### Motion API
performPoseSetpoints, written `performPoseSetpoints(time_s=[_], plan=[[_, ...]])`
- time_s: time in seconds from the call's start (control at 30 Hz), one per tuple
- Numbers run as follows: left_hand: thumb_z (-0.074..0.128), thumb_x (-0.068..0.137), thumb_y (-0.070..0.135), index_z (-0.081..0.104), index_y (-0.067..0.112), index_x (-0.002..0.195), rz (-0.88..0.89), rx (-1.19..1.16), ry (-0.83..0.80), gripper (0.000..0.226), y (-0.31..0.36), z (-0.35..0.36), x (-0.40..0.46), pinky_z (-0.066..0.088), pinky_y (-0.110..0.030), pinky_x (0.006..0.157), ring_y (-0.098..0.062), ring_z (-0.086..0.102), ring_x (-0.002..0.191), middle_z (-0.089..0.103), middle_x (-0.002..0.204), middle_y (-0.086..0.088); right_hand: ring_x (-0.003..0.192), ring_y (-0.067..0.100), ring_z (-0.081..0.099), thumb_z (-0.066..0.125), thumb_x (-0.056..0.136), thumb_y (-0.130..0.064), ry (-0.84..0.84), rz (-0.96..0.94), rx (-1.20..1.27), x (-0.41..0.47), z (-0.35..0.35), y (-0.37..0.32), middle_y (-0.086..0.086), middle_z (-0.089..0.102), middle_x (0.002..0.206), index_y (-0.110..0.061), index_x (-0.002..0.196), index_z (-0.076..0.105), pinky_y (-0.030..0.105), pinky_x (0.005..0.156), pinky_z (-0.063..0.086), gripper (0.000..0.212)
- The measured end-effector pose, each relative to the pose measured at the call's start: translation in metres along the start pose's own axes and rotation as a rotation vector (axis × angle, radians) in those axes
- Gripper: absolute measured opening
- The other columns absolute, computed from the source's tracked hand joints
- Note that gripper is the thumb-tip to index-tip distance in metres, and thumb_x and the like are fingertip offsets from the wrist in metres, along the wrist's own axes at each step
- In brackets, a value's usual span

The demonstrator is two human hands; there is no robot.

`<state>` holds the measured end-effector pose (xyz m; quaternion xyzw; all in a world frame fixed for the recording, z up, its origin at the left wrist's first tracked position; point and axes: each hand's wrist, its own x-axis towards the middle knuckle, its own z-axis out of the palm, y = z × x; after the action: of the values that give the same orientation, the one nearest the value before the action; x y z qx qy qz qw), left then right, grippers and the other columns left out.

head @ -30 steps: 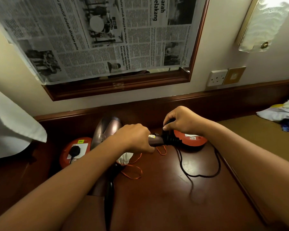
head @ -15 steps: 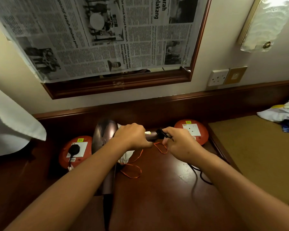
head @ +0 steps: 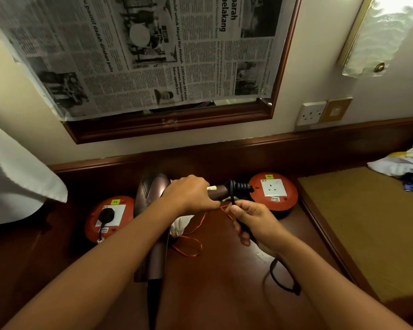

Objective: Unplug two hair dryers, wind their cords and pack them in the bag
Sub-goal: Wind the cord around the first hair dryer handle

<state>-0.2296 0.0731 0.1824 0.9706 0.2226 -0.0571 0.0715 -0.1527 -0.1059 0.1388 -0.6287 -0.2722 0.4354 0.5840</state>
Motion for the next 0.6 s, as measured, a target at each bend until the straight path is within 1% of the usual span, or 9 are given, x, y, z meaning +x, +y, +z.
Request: performPoseSetpoints(time_s=[0.1, 0.17, 0.27, 0.37, 0.47, 0.53, 0.6], plan=[[0.056, 0.072, 0.062, 0.058, 0.025, 0.072, 0.014, 0.002, -0.004, 0.037, 0.0, -0.001, -0.002, 0.04, -0.031, 0.06, -0.019, 0.057, 0.066, 0.055, 0.067, 0.007, 0.048, 0.013, 0.036, 0.043, 0.1, -0.014, -0.064, 0.037, 0.076, 0.003, -0.005, 0.005, 0.003, 0.045, 0.061, -0.011, 0.112, 0.063, 0.026, 0.046, 0.03, 0.024], [0.057, 0.073, 0.062, 0.058, 0.025, 0.074, 0.016, -0.009, -0.006, 0.037, 0.0, -0.004, -0.003, 0.039, -0.031, 0.059, -0.019, 0.056, 0.066, 0.055, 0.067, 0.007, 0.052, 0.011, 0.036, 0.042, 0.099, -0.011, -0.085, 0.051, 0.124, 0.005, -0.007, 0.008, 0.001, 0.044, 0.065, -0.012, 0.114, 0.064, 0.027, 0.049, 0.029, 0.026], [0.058, 0.073, 0.061, 0.058, 0.025, 0.074, 0.008, -0.026, -0.005, 0.036, 0.0, -0.008, -0.005, 0.038, -0.03, 0.059, -0.017, 0.055, 0.065, 0.055, 0.067, 0.007, 0.049, 0.011, 0.031, 0.041, 0.1, -0.016, -0.113, 0.094, 0.148, 0.008, -0.009, 0.009, -0.001, 0.04, 0.064, -0.013, 0.107, 0.065, 0.024, 0.046, 0.026, 0.026], [0.059, 0.072, 0.063, 0.054, 0.026, 0.069, 0.002, -0.036, -0.005, 0.038, -0.001, -0.012, -0.007, 0.039, -0.029, 0.057, -0.012, 0.054, 0.062, 0.057, 0.068, 0.007, 0.043, 0.01, 0.024, 0.042, 0.099, -0.031, -0.148, 0.137, 0.113, 0.012, -0.01, 0.009, -0.001, 0.034, 0.059, -0.012, 0.093, 0.066, 0.022, 0.04, 0.022, 0.031], [0.059, 0.073, 0.065, 0.054, 0.026, 0.069, 0.022, -0.076, -0.011, 0.04, -0.002, -0.018, -0.009, 0.044, -0.029, 0.058, -0.011, 0.055, 0.063, 0.058, 0.068, 0.008, 0.041, 0.01, 0.023, 0.049, 0.089, -0.048, -0.136, 0.176, 0.103, 0.018, -0.016, 0.014, -0.001, 0.028, 0.053, -0.011, 0.08, 0.064, 0.02, 0.039, 0.023, 0.04], [0.058, 0.073, 0.067, 0.058, 0.025, 0.073, 0.059, -0.054, -0.016, 0.041, -0.001, -0.022, -0.011, 0.048, -0.031, 0.063, -0.015, 0.058, 0.067, 0.059, 0.07, 0.007, 0.044, 0.01, 0.024, 0.05, 0.089, -0.044, -0.143, 0.172, 0.122, 0.022, -0.021, 0.016, -0.001, 0.028, 0.054, -0.011, 0.078, 0.062, 0.021, 0.041, 0.023, 0.037], [0.058, 0.073, 0.067, 0.061, 0.024, 0.078, 0.078, -0.031, -0.019, 0.043, -0.001, -0.023, -0.013, 0.048, -0.031, 0.063, -0.017, 0.06, 0.07, 0.061, 0.071, 0.006, 0.048, 0.01, 0.025, 0.05, 0.092, -0.032, -0.158, 0.158, 0.17, 0.026, -0.026, 0.015, -0.001, 0.029, 0.058, -0.011, 0.077, 0.057, 0.021, 0.043, 0.024, 0.027]])
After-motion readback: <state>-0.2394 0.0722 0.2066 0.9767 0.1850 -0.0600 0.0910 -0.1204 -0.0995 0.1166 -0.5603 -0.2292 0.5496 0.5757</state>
